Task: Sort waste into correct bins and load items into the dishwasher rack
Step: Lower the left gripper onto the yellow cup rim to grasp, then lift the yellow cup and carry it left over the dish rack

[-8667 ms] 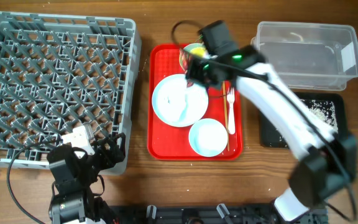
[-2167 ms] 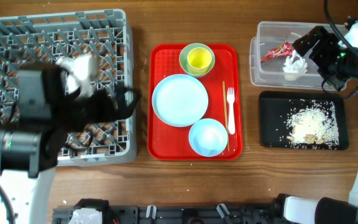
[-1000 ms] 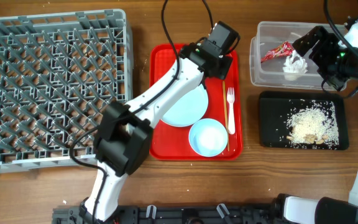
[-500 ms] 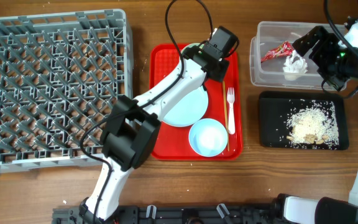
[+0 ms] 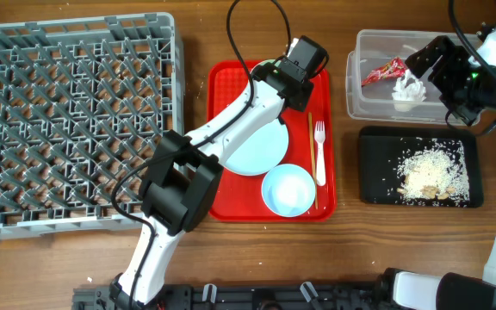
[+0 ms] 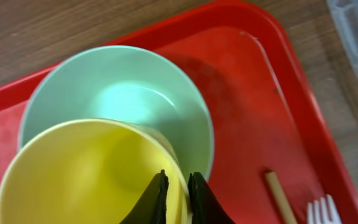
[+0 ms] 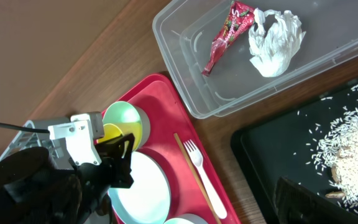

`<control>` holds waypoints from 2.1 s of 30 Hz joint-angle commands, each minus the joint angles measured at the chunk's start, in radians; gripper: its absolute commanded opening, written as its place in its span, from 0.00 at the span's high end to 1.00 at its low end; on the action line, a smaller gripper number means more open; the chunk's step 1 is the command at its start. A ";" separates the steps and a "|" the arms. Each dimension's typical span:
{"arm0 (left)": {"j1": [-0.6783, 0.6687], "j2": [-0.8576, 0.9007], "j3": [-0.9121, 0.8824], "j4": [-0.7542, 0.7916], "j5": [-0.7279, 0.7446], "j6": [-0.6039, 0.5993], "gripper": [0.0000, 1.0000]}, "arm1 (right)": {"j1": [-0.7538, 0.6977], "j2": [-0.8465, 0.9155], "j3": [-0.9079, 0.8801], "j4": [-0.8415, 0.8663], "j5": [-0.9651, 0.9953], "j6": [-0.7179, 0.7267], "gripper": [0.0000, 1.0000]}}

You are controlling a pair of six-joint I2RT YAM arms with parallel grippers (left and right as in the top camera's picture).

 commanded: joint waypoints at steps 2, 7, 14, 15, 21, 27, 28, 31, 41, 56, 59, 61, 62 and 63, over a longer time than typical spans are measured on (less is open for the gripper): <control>0.010 0.004 0.014 -0.006 -0.061 -0.001 0.89 | 0.002 0.004 -0.001 0.001 0.013 -0.013 0.00; 0.010 0.005 0.014 -0.004 -0.093 0.003 0.96 | 0.002 0.004 -0.001 0.001 0.013 -0.013 0.00; -0.016 0.004 0.014 0.002 -0.319 0.063 0.96 | 0.002 0.004 -0.001 0.001 0.013 -0.013 0.00; -0.027 0.004 0.014 0.003 -0.373 0.093 0.96 | 0.002 0.004 -0.001 0.001 0.013 -0.013 0.00; -0.098 0.003 0.017 0.026 -0.638 0.238 0.96 | 0.002 0.004 -0.001 0.000 0.013 -0.013 0.00; -0.123 -0.052 0.017 0.026 -0.642 0.211 0.96 | 0.002 0.004 -0.001 0.001 0.013 -0.013 0.00; -0.119 -0.079 0.017 0.023 -0.641 0.182 0.96 | 0.002 0.004 -0.001 0.000 0.013 -0.013 0.00; -0.084 -0.161 0.017 -0.010 -0.636 0.090 0.96 | 0.002 0.004 -0.001 0.001 0.013 -0.013 0.00; 0.323 -0.417 0.017 -0.274 -0.042 -0.244 0.96 | 0.002 0.004 -0.001 0.001 0.013 -0.013 0.00; 0.917 -0.418 -0.045 -0.329 0.732 -0.294 0.96 | 0.002 0.004 -0.001 0.000 0.013 -0.013 0.00; 0.998 -0.417 -0.140 -0.240 0.864 -0.291 0.96 | 0.002 0.004 -0.001 0.001 0.013 -0.013 0.00; 1.032 -0.417 -0.200 -0.168 0.933 -0.291 0.96 | 0.002 0.004 -0.001 0.001 0.013 -0.013 0.00; 1.044 -0.416 -0.233 -0.126 0.954 -0.291 0.96 | 0.002 0.004 -0.001 0.001 0.013 -0.013 0.00; 1.054 -0.415 -0.260 -0.091 0.977 -0.291 0.96 | 0.002 0.004 -0.001 0.001 0.014 -0.013 0.00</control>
